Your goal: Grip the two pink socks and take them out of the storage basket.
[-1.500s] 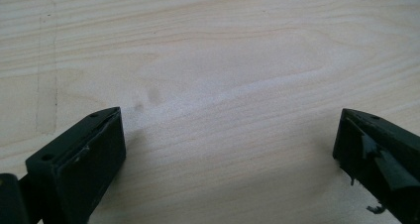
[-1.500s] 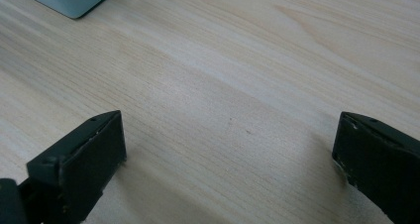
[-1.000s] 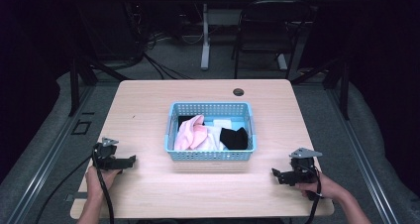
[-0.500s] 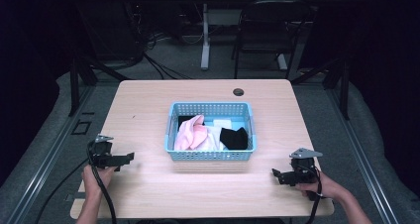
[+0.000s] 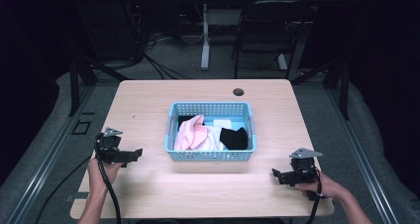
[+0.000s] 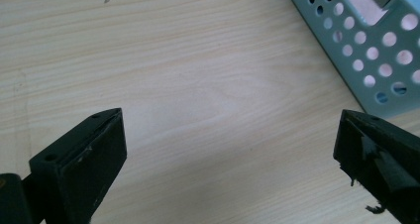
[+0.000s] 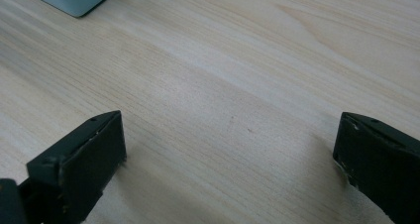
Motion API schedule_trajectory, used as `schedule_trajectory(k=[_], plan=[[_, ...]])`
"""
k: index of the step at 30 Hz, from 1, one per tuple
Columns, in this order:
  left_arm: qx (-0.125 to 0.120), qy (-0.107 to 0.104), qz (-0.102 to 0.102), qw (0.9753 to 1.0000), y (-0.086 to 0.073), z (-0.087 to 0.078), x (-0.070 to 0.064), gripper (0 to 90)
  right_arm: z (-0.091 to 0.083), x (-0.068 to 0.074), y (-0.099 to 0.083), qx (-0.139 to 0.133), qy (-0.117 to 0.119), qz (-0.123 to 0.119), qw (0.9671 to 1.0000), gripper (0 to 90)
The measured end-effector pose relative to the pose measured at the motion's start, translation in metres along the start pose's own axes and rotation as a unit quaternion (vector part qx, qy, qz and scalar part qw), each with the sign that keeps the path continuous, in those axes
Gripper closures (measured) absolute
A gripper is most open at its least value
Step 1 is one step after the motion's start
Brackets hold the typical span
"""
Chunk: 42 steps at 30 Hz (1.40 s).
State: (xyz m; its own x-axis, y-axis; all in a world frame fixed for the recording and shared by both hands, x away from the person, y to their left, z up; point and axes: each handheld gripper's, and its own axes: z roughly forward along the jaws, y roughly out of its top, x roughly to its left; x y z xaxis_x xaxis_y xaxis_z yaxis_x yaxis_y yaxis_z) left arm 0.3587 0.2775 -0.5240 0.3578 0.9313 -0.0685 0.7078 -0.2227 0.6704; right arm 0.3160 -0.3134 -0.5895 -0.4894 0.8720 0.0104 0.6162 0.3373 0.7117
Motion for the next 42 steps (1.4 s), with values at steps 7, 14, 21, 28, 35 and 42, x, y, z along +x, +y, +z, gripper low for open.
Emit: schedule_trajectory(k=[7, 14, 21, 28, 35, 42], plan=[[-0.005, -0.011, 0.015, 0.9998, 0.019, -0.002, -0.010, 0.1, 0.000, 0.000, 0.000, 0.000, 0.000, 0.000, 1.0000, 0.0], [-0.022, -0.041, 0.028, 0.9985, 0.045, -0.009, -0.026, 0.0, 0.000, 0.000, 0.000, 0.001, -0.002, -0.001, 1.0000, 0.0], [-0.024, -0.067, 0.049, 0.9963, 0.071, -0.006, -0.044, 0.0, 0.000, 0.000, 0.000, 0.001, -0.002, -0.001, 1.0000, 0.0], [-0.017, -0.080, 0.074, 0.9939, 0.092, 0.002, -0.065, 0.0, 0.000, 0.000, 0.000, 0.002, -0.003, -0.002, 1.0000, 0.0], [-0.002, -0.094, 0.098, 0.9907, 0.111, 0.021, -0.093, 0.0, 0.000, 0.000, 0.000, 0.001, -0.002, -0.001, 1.0000, 0.0], [0.021, -0.096, 0.115, 0.9885, 0.121, 0.038, -0.109, 0.1, 0.000, 0.000, 0.000, 0.001, -0.001, -0.001, 1.0000, 0.0]])
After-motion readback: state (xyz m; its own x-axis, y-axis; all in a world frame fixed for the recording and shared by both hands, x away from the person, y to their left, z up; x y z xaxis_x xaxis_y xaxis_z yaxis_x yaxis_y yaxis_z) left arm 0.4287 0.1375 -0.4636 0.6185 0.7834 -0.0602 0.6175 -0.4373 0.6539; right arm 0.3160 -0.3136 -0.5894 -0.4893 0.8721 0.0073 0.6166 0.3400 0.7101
